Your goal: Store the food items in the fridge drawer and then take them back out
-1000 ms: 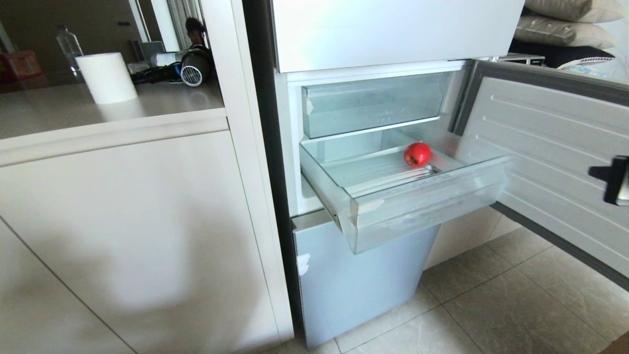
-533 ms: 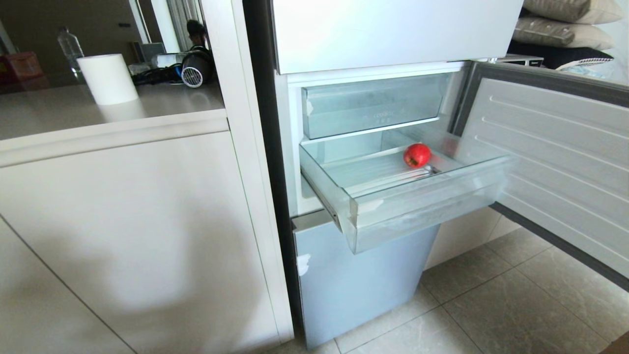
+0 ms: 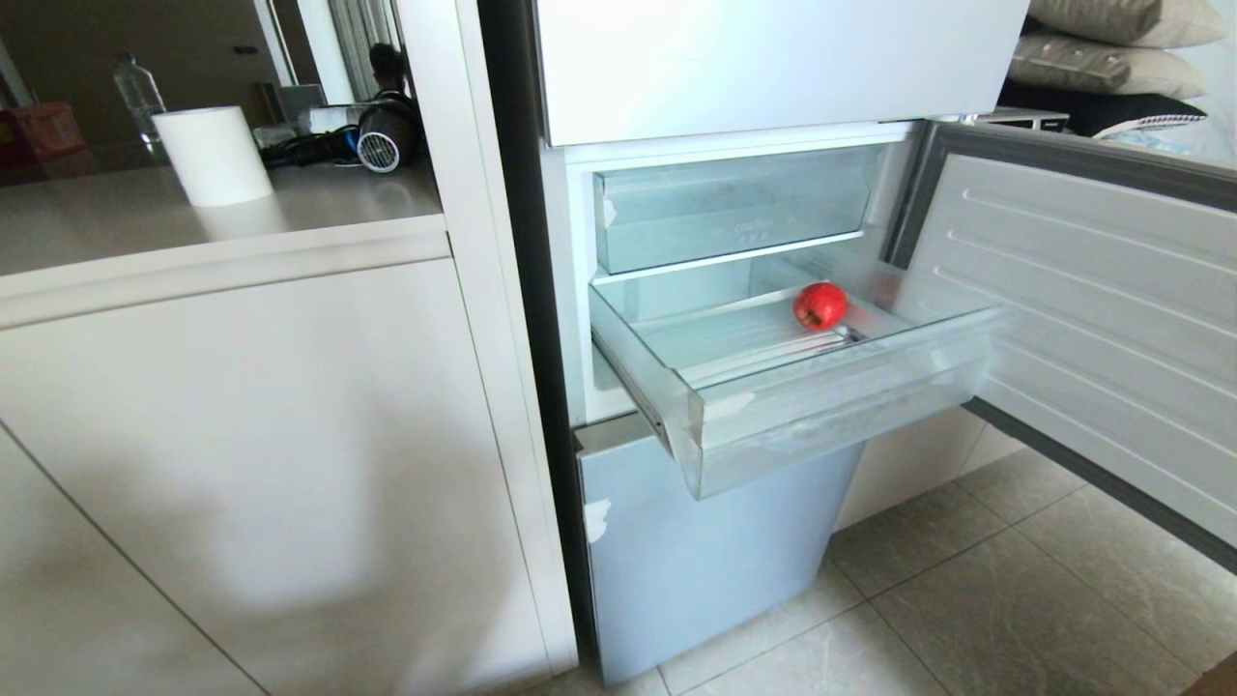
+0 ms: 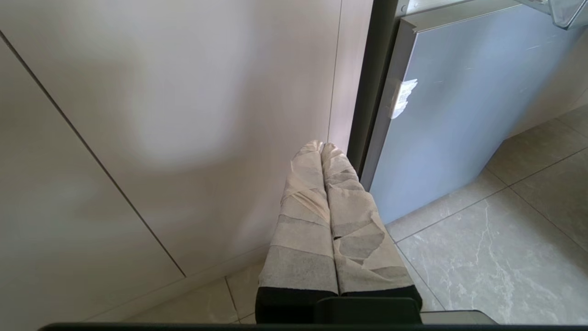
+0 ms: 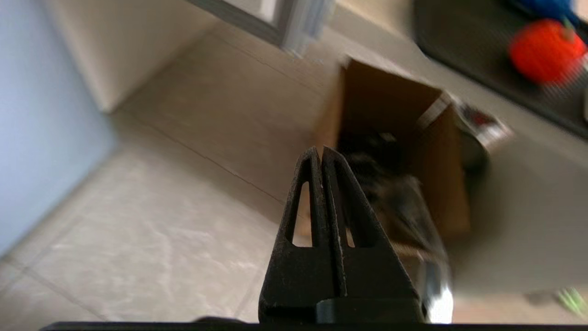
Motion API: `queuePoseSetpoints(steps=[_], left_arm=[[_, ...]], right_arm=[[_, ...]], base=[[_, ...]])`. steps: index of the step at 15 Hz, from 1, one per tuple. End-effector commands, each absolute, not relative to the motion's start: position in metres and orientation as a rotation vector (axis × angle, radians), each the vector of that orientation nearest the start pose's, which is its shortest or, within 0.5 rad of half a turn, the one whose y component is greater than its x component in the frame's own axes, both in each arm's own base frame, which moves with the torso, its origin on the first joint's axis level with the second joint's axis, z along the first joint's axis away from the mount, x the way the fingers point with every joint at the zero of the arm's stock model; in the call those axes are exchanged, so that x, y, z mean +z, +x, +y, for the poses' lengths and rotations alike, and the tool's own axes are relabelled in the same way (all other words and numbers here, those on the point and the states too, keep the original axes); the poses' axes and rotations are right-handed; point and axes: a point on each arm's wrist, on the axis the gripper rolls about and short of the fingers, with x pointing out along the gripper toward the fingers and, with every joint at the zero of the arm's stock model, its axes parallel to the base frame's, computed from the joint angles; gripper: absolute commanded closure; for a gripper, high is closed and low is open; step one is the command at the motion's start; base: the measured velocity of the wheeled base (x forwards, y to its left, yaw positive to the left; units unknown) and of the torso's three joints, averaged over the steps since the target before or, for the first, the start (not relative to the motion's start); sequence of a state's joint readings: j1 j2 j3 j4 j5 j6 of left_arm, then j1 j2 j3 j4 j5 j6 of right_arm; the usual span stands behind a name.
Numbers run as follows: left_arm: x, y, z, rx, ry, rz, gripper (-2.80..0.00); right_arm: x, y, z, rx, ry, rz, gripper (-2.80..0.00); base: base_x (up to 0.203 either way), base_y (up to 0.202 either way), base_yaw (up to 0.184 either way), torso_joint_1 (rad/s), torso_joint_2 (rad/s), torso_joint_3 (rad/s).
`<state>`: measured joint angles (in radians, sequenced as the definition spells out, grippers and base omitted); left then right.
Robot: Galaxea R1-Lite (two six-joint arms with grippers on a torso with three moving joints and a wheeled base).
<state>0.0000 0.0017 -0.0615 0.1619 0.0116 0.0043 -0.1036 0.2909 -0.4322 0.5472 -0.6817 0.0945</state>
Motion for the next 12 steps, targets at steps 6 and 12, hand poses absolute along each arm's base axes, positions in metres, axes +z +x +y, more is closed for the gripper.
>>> queuePoseSetpoints(steps=[6, 12], left_arm=[[0.076, -0.028, 0.0, 0.013, 0.005, 0.103, 0.0], [0.076, -0.028, 0.0, 0.012, 0.005, 0.104, 0.0]], right_arm=[[0.117, -0.023, -0.002, -1.191, 0.051, 0.404, 0.0], [0.121, 0.008, -0.022, -1.25, 0.061, 0.38, 0.0]], base=[[0.0, 0.0, 0.0, 0.0, 0.0, 0.0], [0.0, 0.0, 0.0, 0.0, 0.0, 0.0]])
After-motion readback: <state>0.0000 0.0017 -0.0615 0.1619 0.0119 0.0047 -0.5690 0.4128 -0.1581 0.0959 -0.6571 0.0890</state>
